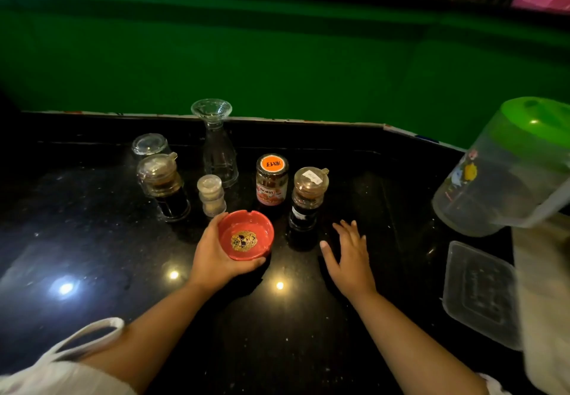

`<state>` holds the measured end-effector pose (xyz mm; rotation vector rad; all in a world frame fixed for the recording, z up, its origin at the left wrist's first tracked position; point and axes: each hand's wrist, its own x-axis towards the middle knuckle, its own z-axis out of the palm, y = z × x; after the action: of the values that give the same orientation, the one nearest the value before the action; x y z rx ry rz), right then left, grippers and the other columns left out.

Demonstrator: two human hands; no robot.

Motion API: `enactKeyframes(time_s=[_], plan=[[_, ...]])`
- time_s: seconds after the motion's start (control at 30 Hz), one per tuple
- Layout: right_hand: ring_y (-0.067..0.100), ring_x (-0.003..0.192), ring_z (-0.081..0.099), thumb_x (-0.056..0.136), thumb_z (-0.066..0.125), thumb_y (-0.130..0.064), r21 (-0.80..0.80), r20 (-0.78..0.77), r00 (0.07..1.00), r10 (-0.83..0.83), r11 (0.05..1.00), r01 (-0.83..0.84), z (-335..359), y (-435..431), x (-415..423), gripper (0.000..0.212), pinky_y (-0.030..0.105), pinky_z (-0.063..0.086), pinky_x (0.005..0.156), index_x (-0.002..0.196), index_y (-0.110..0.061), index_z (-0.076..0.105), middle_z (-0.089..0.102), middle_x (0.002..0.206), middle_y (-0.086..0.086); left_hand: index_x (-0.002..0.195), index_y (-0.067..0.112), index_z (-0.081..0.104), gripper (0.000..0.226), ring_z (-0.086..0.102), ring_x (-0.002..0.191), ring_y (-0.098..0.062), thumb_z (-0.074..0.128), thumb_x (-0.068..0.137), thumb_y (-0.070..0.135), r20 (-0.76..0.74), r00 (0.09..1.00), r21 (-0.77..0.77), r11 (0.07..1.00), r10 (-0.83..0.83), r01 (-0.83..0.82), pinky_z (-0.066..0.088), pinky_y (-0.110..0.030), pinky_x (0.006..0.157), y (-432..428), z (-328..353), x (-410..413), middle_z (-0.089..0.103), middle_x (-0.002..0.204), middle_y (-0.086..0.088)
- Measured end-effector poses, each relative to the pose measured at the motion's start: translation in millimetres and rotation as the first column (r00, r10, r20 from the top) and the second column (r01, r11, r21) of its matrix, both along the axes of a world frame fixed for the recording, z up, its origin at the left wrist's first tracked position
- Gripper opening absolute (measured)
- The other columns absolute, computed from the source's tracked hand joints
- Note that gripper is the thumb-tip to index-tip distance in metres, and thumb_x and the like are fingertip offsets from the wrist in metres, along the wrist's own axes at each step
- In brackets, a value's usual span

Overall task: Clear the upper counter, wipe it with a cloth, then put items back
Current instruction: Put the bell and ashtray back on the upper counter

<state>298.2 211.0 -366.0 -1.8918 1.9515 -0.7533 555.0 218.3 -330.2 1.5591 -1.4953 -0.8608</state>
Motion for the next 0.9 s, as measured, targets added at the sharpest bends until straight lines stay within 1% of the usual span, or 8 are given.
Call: enactKeyframes(time_s=[0.1, 0.27, 0.4, 0.5, 0.63, 0.73, 0.8, 0.9], plan=[[0.016, 0.148, 0.004, 0.097, 0.042, -0.037, -0.014, 0.005, 1.0, -0.021, 1.0, 0.021, 5.4, 5.3, -2.4, 0.049, 0.038, -0.013, 0.115, 0.14, -0.015, 0.04, 0.031, 0.153, 0.002, 0.123, 0.035, 0.037, 0.099, 0.049, 0.101, 0.014, 0.094, 0.042, 0.027, -0.014, 1.0, -0.041, 0.999, 0.006, -0.006, 0.036, -0.008, 0.086, 21.0, 18.8, 0.6, 0.049, 0.111, 0.029], [0.015, 0.147, 0.006, 0.099, 0.04, -0.032, -0.115, 0.074, 0.997, -0.008, 0.993, 0.016, 32.0, 6.7, -11.9, 0.043, 0.036, -0.012, 0.116, 0.138, -0.013, 0.044, 0.033, 0.151, 0.002, 0.112, 0.043, 0.04, 0.09, 0.052, 0.099, 0.022, 0.093, 0.041, 0.028, -0.029, 0.999, -0.095, 0.995, -0.039, 0.036, 0.04, 0.002, 0.076, 36.5, 56.0, -6.2, 0.054, 0.109, 0.025], [0.017, 0.147, 0.011, 0.099, 0.043, -0.027, -0.224, 0.245, 0.969, 0.004, 0.973, 0.053, 78.5, -5.1, -20.6, 0.041, 0.034, 0.009, 0.118, 0.136, -0.011, 0.046, 0.036, 0.15, 0.006, 0.123, 0.033, 0.041, 0.104, 0.054, 0.1, 0.012, 0.088, 0.031, 0.05, -0.022, 0.995, -0.137, 0.986, -0.094, 0.09, 0.04, -0.005, 0.08, 29.1, 93.9, -25.2, 0.055, 0.11, 0.024], [0.017, 0.147, 0.012, 0.099, 0.042, -0.029, -0.277, 0.298, 0.954, 0.039, 0.96, 0.047, 121.1, -22.8, -35.2, 0.042, 0.029, 0.017, 0.114, 0.138, -0.011, 0.044, 0.034, 0.151, 0.006, 0.12, 0.03, 0.042, 0.104, 0.052, 0.097, 0.013, 0.091, 0.031, 0.049, -0.011, 0.994, -0.192, 0.976, -0.111, 0.107, 0.039, -0.005, 0.081, 12.3, 125.4, -50.9, 0.053, 0.105, 0.025], [0.015, 0.146, 0.012, 0.099, 0.043, -0.027, -0.401, 0.263, 0.961, 0.085, 0.916, 0.029, 185.1, -56.6, -67.2, 0.043, 0.024, 0.016, 0.112, 0.138, -0.009, 0.043, 0.034, 0.151, 0.006, 0.121, 0.026, 0.044, 0.093, 0.051, 0.094, 0.013, 0.093, 0.043, 0.03, 0.003, 0.992, -0.27, 0.956, -0.123, 0.119, 0.038, -0.006, 0.079, -24.1, 167.8, -93.4, 0.055, 0.105, 0.021], [0.022, 0.145, 0.021, 0.098, 0.047, -0.022, -0.542, 0.209, 0.973, 0.102, 0.84, 0.028, 233.3, -87.2, -95.7, 0.04, 0.024, 0.019, 0.111, 0.133, -0.004, 0.048, 0.042, 0.145, 0.012, 0.128, 0.021, 0.043, 0.101, 0.052, 0.096, 0.008, 0.091, 0.04, 0.037, 0.004, 0.994, -0.307, 0.946, -0.113, 0.108, 0.038, -0.006, 0.082, -54.3, 202.6, -124.9, 0.055, 0.109, 0.017], [0.027, 0.143, 0.026, 0.094, 0.047, -0.022, -0.623, 0.163, 0.982, 0.091, 0.782, 0.031, 264.6, -110.3, -116.2, 0.042, 0.028, 0.023, 0.11, 0.13, -0.002, 0.051, 0.047, 0.141, 0.015, 0.13, 0.019, 0.043, 0.104, 0.055, 0.1, 0.001, 0.089, 0.039, 0.041, -0.002, 0.994, -0.342, 0.934, -0.106, 0.099, 0.041, -0.013, 0.089, -74.2, 227.0, -144.8, 0.056, 0.112, 0.014], [0.021, 0.145, 0.021, 0.097, 0.047, -0.02, -0.576, 0.128, 0.991, 0.036, 0.816, 0.045, 312.6, -148.7, -146.5, 0.039, 0.03, 0.026, 0.111, 0.134, -0.006, 0.048, 0.043, 0.145, 0.011, 0.132, 0.017, 0.042, 0.101, 0.053, 0.104, -0.005, 0.09, 0.046, 0.037, 0.009, 0.996, -0.364, 0.928, -0.086, 0.083, 0.039, -0.018, 0.09, -107.2, 260.6, -174.1, 0.055, 0.113, 0.011]])
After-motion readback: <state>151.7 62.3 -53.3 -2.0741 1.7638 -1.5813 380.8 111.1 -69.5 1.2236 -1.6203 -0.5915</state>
